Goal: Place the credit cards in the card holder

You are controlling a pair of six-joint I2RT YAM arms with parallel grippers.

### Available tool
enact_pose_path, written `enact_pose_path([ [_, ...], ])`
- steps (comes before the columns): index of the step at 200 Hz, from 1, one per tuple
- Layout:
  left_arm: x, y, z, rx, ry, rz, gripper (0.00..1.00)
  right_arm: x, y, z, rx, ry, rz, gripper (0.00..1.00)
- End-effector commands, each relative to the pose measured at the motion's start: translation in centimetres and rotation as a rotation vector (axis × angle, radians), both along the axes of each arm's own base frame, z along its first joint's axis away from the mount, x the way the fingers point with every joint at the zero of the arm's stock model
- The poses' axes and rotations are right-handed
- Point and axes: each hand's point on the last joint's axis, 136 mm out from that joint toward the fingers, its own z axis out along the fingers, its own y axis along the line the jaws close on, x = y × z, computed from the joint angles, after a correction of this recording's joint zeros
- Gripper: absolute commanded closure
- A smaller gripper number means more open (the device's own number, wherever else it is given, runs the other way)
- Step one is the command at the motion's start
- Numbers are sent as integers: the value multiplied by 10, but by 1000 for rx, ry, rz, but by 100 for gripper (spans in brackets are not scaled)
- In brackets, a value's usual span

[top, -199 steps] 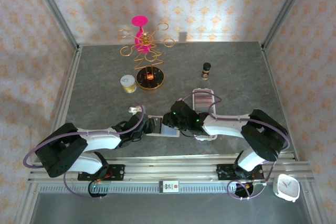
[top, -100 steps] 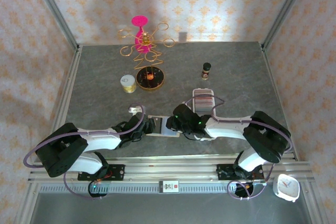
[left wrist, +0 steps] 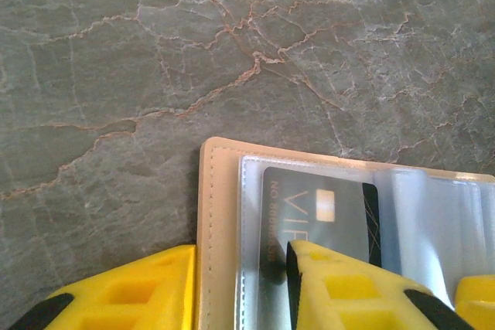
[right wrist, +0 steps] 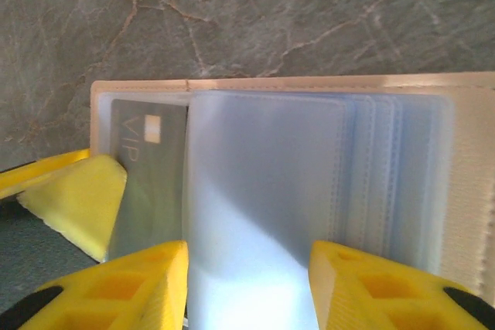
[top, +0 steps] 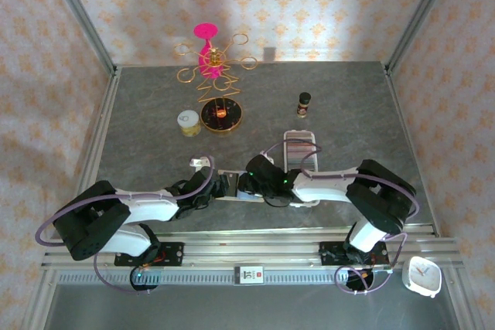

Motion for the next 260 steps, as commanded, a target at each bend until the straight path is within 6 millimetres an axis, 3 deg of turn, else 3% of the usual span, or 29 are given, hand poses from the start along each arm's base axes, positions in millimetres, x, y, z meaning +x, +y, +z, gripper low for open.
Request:
enact_pose_path([
  [1, -60, -13, -46, -25, 262, -151, 68, -5, 2, -13, -20, 36, 0, 54],
  [64, -63, -11, -50, -22, 275, -144, 71, 5, 25, 8, 94, 8, 1, 52],
  [127, -62, -11, -50, -24, 274, -141, 73, 8, 36, 20, 168, -10, 6, 52],
  [260, -60, -12, -46, -72, 255, -111, 75, 9, 59, 35, 294, -8, 35, 52],
])
